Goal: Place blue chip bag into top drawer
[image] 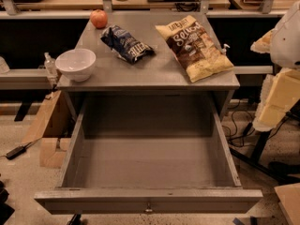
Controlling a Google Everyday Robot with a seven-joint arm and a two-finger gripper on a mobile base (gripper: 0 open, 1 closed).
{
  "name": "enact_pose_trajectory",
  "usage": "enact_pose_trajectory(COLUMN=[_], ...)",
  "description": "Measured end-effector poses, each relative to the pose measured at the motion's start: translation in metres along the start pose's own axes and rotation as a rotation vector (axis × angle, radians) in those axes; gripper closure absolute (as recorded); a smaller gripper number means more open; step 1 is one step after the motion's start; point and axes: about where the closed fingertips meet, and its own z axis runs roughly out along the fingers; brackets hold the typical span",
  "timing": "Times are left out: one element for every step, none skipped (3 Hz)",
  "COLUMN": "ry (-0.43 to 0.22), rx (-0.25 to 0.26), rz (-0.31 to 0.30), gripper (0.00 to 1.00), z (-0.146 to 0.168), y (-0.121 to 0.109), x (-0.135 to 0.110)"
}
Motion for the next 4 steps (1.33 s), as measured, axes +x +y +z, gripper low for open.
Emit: enact_pose_trajectory(ry=[-0.002, -0.025, -0.100, -0.198], rx=[0.006, 0.061, 0.207, 0.368], rz=[0.000, 0.001, 0.040, 0.074], gripper=[0.00, 0.00, 0.00, 0.00], z=[0.000, 0.005, 0.025, 0.020], y=[-0.002, -0.019, -0.071, -0.129], x=[0.000, -0.005, -0.027, -0.068])
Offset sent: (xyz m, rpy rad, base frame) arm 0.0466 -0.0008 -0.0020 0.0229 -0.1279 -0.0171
